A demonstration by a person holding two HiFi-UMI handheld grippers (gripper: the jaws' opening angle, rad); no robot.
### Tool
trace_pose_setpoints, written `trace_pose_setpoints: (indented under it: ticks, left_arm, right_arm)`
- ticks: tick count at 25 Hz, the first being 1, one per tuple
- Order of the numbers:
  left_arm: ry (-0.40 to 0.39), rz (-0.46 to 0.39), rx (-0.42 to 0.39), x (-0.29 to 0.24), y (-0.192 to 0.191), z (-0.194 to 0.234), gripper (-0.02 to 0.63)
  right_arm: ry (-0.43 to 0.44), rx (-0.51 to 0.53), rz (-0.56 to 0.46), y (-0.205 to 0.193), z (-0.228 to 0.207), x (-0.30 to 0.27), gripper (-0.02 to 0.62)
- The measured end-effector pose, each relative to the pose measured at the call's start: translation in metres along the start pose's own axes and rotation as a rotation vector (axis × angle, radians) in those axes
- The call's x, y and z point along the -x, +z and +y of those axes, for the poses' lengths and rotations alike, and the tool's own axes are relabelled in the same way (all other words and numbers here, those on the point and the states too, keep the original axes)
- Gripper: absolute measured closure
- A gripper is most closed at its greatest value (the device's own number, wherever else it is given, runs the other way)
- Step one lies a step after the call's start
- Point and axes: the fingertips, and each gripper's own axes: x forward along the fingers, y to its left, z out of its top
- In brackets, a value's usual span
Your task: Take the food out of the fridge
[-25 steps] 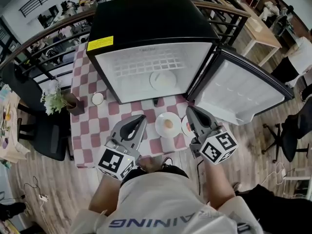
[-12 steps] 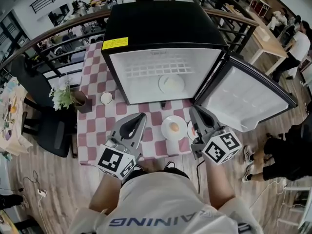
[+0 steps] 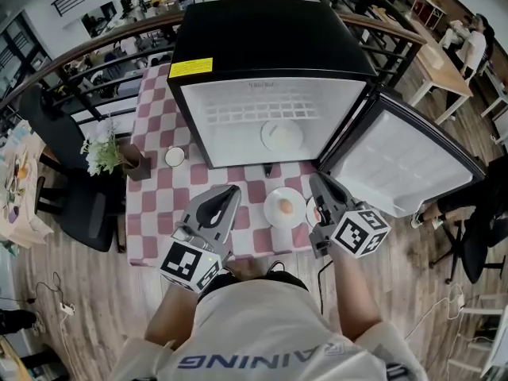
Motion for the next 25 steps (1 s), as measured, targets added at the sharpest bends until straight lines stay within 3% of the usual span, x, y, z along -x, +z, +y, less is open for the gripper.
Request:
trace_pose_setpoints:
  ticks: [2,5,15,18,25]
  left_arm:
    - [0.013,0.004,0.007,0.002,-0.003,0.002,0.601]
    - [0.035,0.016,0.018,0.005,-0.008,0.006,0.601]
    - [0.113,0.069,0.056,0.016,-0.031,0.021,0.601]
    - [0.138,0.09,0.07,0.02,-0.039,0.025,0.601]
    - [0.19,0.136,0.093,0.028,-0.056,0.038,0.601]
  right_arm:
    - [-0.006,-0.115,0.029,-0.013,-0.015,-0.01,0.566]
    - [-0.02,-0.303,0.055,-0.035,-0.041,-0.028,0.46]
    - [-0.161,-0.867,-0.018,-0.097,-0.125,-0.088,0.437]
    - [-0.224,-0.955,-0.054,-0.111,-0.147,-0.106,0.437]
    - [-0.345,-1.009,-0.081,-0.136,-0.188,-0.14,0.437]
